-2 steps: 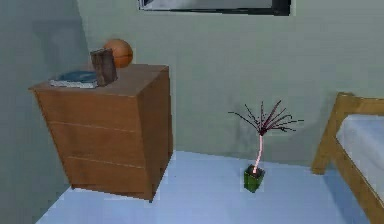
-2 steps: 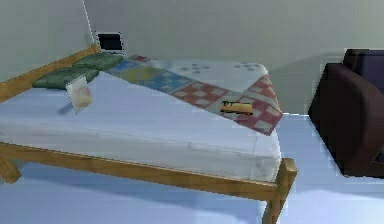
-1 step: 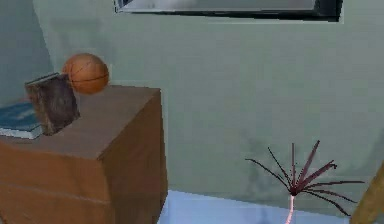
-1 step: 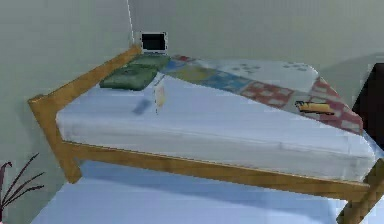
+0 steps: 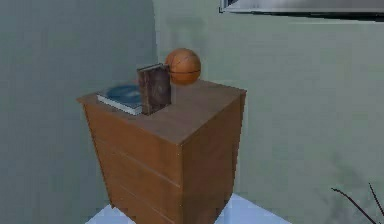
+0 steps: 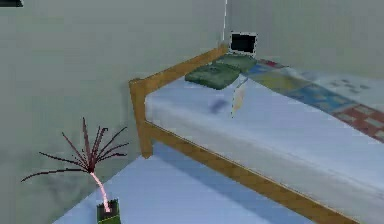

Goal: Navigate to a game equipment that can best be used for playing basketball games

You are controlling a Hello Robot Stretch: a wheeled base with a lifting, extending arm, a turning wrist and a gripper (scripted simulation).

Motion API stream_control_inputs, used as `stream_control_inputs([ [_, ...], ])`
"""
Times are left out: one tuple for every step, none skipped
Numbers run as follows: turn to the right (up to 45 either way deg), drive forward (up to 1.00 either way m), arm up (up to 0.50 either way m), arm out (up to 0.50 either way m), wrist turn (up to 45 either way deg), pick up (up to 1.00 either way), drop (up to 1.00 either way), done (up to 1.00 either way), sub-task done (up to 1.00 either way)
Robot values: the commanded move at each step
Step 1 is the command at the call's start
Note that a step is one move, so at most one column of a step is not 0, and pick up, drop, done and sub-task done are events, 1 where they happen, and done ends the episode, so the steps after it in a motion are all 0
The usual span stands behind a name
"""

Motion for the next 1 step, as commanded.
stream_control_inputs([
  [0.0, 0.00, 0.00, 0.00, 0.0, 0.00, 0.00, 1.00, 0.00],
])
